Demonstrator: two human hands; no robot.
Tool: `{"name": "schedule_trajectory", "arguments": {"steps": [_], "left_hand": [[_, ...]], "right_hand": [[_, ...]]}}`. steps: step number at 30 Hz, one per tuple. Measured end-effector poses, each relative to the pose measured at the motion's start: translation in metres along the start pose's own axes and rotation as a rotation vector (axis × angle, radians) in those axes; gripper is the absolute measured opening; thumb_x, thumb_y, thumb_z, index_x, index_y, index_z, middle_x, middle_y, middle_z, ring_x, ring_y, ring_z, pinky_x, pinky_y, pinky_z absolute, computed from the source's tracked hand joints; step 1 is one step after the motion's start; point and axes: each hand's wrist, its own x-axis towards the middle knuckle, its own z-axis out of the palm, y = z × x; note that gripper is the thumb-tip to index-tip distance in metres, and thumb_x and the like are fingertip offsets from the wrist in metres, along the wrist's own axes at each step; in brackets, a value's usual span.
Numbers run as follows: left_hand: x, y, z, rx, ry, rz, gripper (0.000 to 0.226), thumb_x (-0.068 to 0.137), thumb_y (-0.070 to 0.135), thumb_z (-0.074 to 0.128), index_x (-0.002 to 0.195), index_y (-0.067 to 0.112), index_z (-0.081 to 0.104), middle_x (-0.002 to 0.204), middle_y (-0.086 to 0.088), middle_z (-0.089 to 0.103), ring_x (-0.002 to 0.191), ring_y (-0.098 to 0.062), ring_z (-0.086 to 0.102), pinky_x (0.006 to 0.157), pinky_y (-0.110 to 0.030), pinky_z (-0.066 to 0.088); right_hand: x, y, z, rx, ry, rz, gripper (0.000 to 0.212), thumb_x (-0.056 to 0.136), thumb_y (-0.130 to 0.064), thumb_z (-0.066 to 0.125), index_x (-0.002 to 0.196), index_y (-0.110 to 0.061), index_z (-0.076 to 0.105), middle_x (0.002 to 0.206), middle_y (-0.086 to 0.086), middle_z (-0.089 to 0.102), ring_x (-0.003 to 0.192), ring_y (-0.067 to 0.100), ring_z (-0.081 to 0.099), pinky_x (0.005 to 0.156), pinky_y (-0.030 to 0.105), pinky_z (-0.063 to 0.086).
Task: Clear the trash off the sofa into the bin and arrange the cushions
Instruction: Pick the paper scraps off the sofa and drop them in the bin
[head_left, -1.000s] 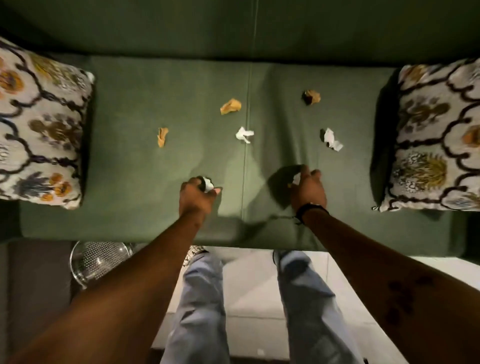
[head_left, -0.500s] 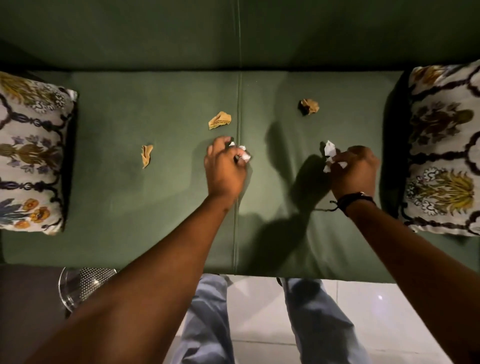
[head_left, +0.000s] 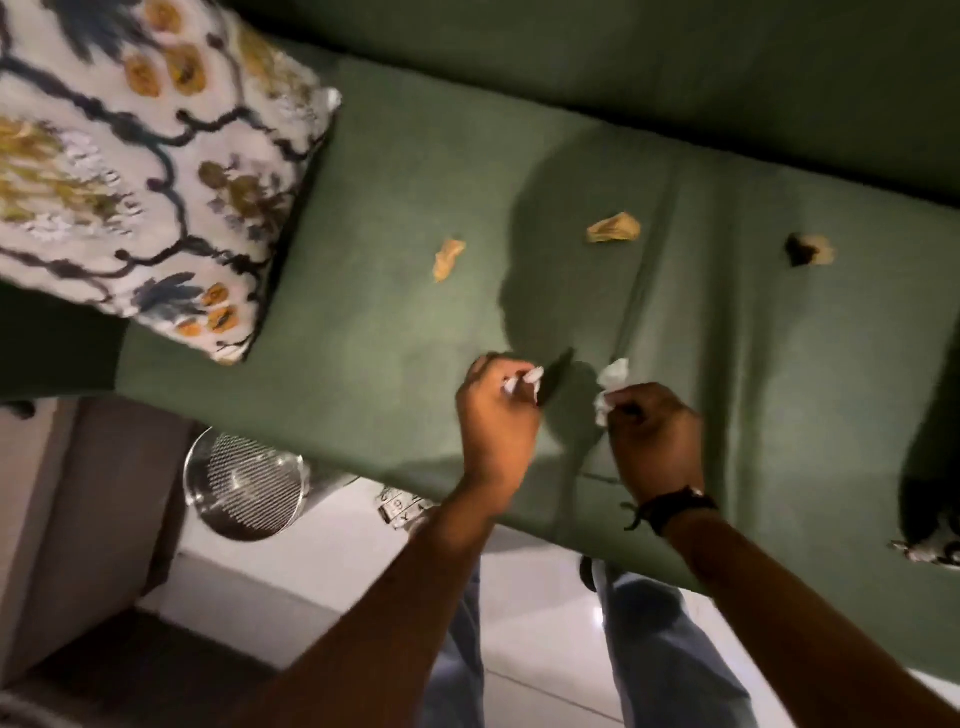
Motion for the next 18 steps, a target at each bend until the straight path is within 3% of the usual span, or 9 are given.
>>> {"name": "schedule_trajectory", "arguments": {"steps": [2,4,7,10,12,14,16,18], "left_hand": [[-0.012,-0.034,-0.064,-0.114,0.172,-0.15,0.017,0.076,-0.016,0.064,0.082,-0.001,0.07,0.082,-0.004,0.066,0.074,0.008,0.063,0.075,-0.007,0.047],[-0.014,-0.076,-0.133,-0.162,0.348,-0.342,0.013,0.08,-0.016,0.064,0.086,-0.005,0.069,0.084,-0.012,0.067,0.068,0.011,0.063,0.072,-0.012,0.05],[-0.004,-0.147,-0.223,-0.09,0.559,-0.574,0.009,0.082,-0.009,0.068,0.082,0.0,0.067,0.085,-0.02,0.07,0.072,-0.012,0.064,0.078,-0.034,0.054],[0.008,-0.213,-0.278,-0.038,0.599,-0.738,0.005,0.081,-0.001,0.072,0.08,0.003,0.068,0.086,-0.021,0.071,0.082,-0.024,0.063,0.09,-0.049,0.054],[0.016,-0.24,-0.293,-0.089,0.555,-0.752,0.014,0.082,-0.006,0.067,0.076,0.007,0.067,0.083,-0.016,0.068,0.085,-0.026,0.062,0.093,-0.046,0.053],[0.024,-0.256,-0.301,-0.104,0.499,-0.772,0.018,0.085,-0.011,0.057,0.085,0.002,0.069,0.094,-0.019,0.07,0.096,-0.032,0.064,0.099,-0.043,0.051],[0.032,-0.259,-0.299,-0.074,0.516,-0.815,0.024,0.086,-0.007,0.051,0.1,-0.005,0.071,0.11,-0.025,0.072,0.107,-0.039,0.066,0.104,-0.047,0.05],[0.041,-0.242,-0.29,-0.024,0.586,-0.809,0.024,0.087,-0.001,0.052,0.099,-0.003,0.073,0.11,-0.022,0.073,0.107,-0.038,0.066,0.103,-0.043,0.051]], "right_hand": [[-0.029,-0.043,0.052,0.01,-0.171,-0.138,0.02,0.075,0.009,0.064,0.074,-0.006,0.075,0.082,0.016,0.074,0.077,0.03,0.071,0.076,0.031,0.054],[-0.06,-0.083,0.112,-0.028,-0.372,-0.324,0.018,0.073,0.006,0.06,0.071,-0.005,0.074,0.078,0.02,0.073,0.074,0.033,0.069,0.072,0.033,0.053],[-0.103,-0.125,0.203,-0.113,-0.694,-0.425,0.018,0.075,0.0,0.055,0.079,-0.002,0.073,0.087,0.023,0.072,0.089,0.038,0.065,0.085,0.042,0.051],[-0.128,-0.143,0.293,-0.235,-0.862,-0.367,0.023,0.082,-0.002,0.054,0.096,-0.005,0.072,0.108,0.017,0.071,0.107,0.033,0.061,0.095,0.034,0.046],[-0.132,-0.147,0.335,-0.29,-0.914,-0.31,0.028,0.086,-0.003,0.052,0.111,-0.004,0.067,0.121,0.018,0.066,0.115,0.033,0.059,0.099,0.033,0.045],[-0.132,-0.146,0.359,-0.333,-0.921,-0.255,0.037,0.09,-0.007,0.051,0.127,-0.006,0.057,0.132,0.018,0.06,0.123,0.033,0.055,0.105,0.036,0.043],[-0.132,-0.143,0.36,-0.326,-0.866,-0.189,0.035,0.092,-0.013,0.052,0.126,-0.008,0.057,0.13,0.018,0.062,0.122,0.035,0.055,0.103,0.039,0.044],[-0.134,-0.14,0.342,-0.265,-0.746,-0.178,0.033,0.089,-0.018,0.045,0.111,-0.005,0.067,0.116,0.021,0.069,0.111,0.037,0.061,0.093,0.041,0.048]]}}
